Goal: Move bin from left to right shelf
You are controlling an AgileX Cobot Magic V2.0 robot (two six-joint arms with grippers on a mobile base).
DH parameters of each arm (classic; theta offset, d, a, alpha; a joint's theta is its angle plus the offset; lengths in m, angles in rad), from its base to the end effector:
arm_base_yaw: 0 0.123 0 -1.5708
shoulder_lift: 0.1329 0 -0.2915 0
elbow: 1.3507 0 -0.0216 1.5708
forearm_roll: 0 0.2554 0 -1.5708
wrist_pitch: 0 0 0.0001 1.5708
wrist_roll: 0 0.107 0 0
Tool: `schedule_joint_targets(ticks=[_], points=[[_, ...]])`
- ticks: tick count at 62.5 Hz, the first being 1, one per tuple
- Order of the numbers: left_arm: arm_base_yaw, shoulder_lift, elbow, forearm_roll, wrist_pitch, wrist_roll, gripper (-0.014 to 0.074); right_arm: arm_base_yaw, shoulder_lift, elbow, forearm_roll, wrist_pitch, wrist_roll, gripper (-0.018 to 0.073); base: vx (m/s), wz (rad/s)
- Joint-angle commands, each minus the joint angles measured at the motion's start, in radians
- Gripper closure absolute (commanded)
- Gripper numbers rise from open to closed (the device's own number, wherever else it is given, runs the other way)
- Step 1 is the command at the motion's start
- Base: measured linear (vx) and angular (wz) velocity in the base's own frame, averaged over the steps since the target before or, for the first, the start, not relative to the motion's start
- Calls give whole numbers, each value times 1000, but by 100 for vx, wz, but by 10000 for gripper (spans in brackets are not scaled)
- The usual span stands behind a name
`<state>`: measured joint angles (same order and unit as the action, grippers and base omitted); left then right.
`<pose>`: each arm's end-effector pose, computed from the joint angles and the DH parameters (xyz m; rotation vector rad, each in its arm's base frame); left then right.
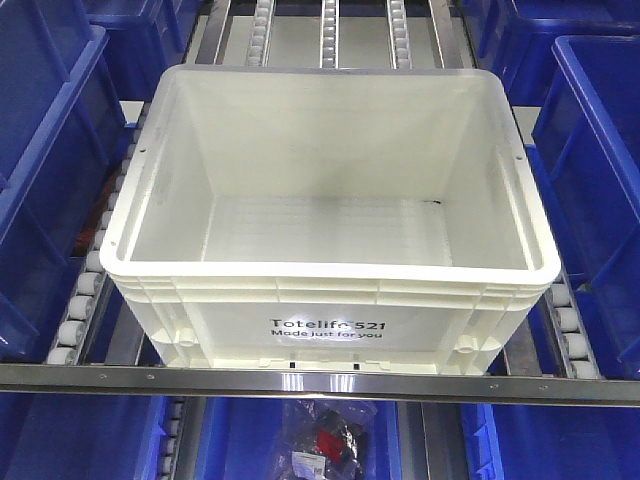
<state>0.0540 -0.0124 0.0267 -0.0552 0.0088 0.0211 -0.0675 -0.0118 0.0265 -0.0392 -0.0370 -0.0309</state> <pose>0.0704 0.0037 0.2049 -0.0660 1.5053 0.0156 0.0700 -0.0046 0.2098 -0.0031 1.4623 -0.1111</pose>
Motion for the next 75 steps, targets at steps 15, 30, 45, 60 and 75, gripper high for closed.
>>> schedule_joint_targets(ticks=[15,30,45,60,75], points=[[2,-11,-22,-3,-79,-9,565,-5,-13,13,-4,-74,-7,568,0,0],[2,-11,-22,-3,-79,-9,565,-5,-13,13,-4,-74,-7,568,0,0],[2,-11,-22,-3,-79,-9,565,-5,-13,13,-4,-74,-7,568,0,0],[2,-11,-72,-3,-122,-9,565,-5,-13,-24,-2,-134,2,568,0,0],[2,40,-357,1,-51,-8,565,-5,32,-303,-5,45,-3,568,0,0]])
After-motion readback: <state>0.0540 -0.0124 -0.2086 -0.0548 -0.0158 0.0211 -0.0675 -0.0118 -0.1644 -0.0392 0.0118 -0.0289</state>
